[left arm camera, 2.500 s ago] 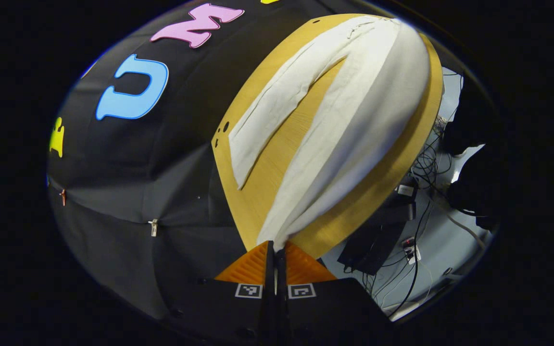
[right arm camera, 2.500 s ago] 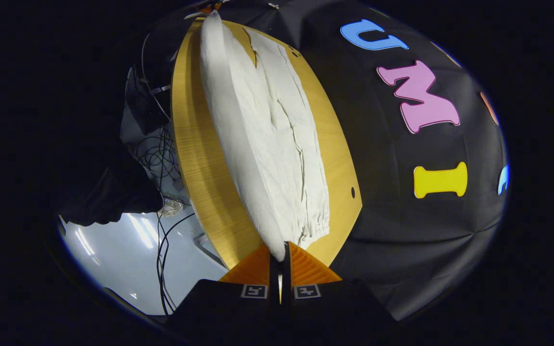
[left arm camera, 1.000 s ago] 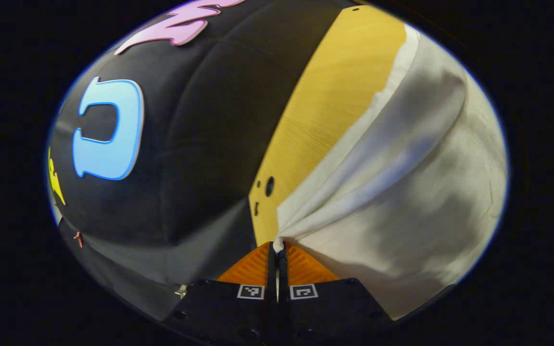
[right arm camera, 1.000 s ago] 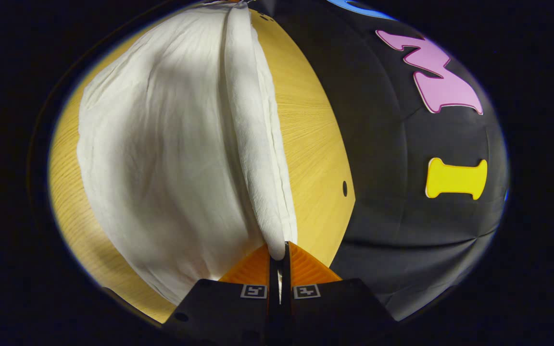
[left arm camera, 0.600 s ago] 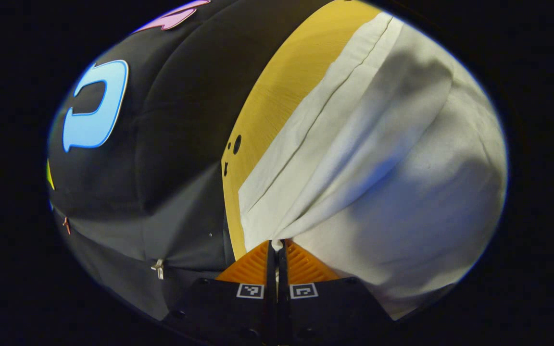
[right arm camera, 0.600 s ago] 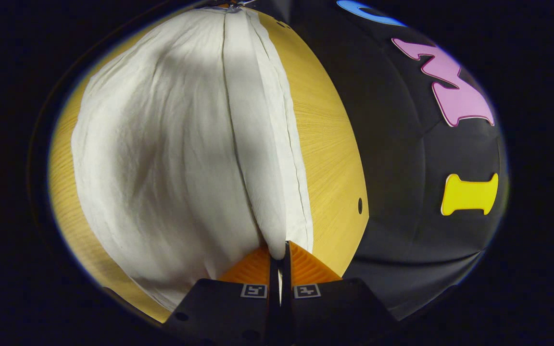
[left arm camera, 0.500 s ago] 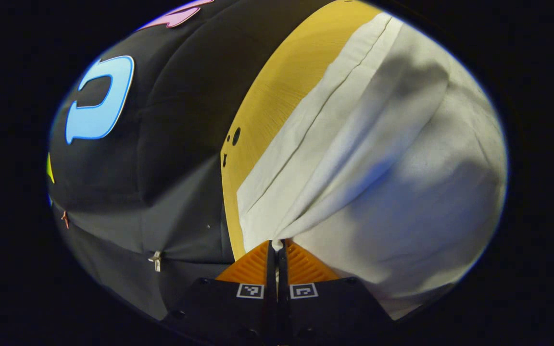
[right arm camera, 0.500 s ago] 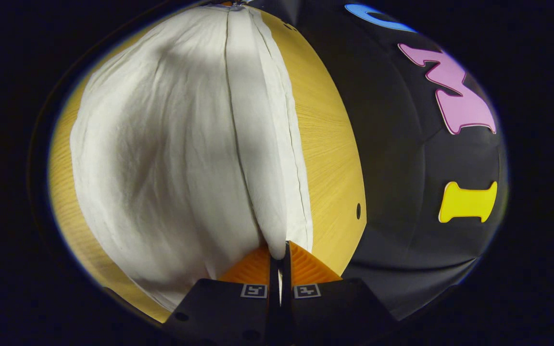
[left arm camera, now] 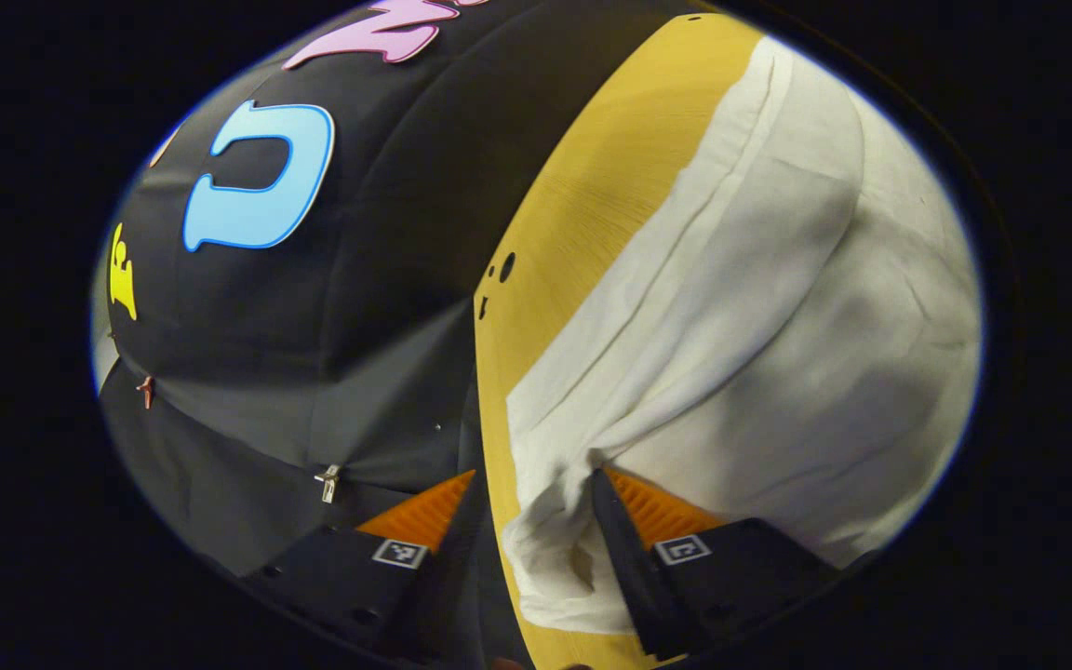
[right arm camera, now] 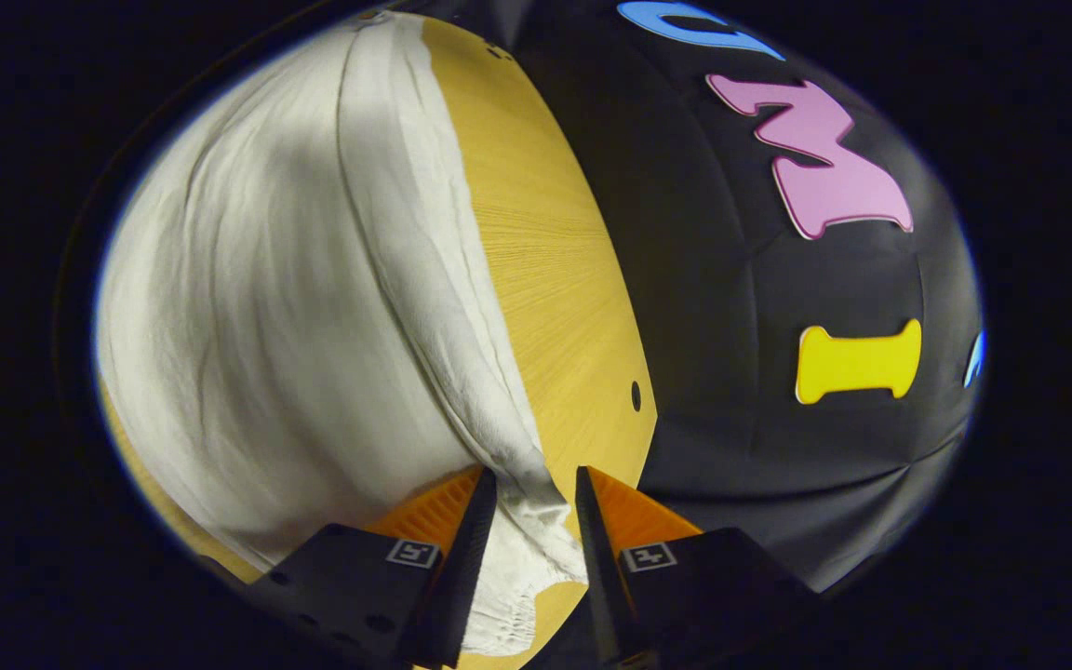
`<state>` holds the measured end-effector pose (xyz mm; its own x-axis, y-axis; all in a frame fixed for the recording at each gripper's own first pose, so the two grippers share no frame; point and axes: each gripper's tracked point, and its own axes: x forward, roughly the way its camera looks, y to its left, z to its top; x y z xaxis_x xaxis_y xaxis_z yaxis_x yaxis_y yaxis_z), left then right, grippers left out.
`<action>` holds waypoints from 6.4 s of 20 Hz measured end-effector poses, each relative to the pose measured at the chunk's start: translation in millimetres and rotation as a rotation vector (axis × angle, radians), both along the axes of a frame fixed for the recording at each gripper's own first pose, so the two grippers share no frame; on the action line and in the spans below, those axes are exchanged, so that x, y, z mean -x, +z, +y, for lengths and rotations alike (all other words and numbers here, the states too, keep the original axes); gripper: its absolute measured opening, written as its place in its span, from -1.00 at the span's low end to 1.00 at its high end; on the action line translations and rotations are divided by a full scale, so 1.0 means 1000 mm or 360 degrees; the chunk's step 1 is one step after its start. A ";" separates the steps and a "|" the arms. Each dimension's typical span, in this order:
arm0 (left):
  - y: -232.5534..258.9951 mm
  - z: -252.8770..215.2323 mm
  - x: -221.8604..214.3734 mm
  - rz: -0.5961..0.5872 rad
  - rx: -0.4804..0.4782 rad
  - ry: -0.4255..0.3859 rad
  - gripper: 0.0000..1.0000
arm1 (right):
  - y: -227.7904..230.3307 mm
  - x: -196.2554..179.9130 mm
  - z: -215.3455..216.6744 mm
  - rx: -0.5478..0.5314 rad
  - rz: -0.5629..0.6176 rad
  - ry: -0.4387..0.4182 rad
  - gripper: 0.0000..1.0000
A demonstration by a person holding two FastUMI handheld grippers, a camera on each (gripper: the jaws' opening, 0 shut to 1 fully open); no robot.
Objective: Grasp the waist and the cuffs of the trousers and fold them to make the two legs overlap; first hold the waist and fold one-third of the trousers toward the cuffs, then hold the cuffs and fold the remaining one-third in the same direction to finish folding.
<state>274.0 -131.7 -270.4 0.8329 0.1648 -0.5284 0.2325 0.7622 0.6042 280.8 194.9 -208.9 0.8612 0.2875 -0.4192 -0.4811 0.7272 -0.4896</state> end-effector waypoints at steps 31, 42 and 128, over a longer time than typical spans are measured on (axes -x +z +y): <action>0.001 0.045 0.088 0.0069 0.0648 0.0414 0.76 | -0.067 0.059 -0.042 -0.2572 0.1624 -0.2166 0.35; 0.000 0.030 0.100 0.0166 0.0876 0.0393 0.77 | -0.077 0.048 -0.030 -0.2605 0.1628 -0.2322 0.07; 0.210 -0.083 0.002 -0.0052 0.1946 0.0249 -0.87 | 0.098 0.084 0.033 -0.2249 0.1231 -0.0611 0.35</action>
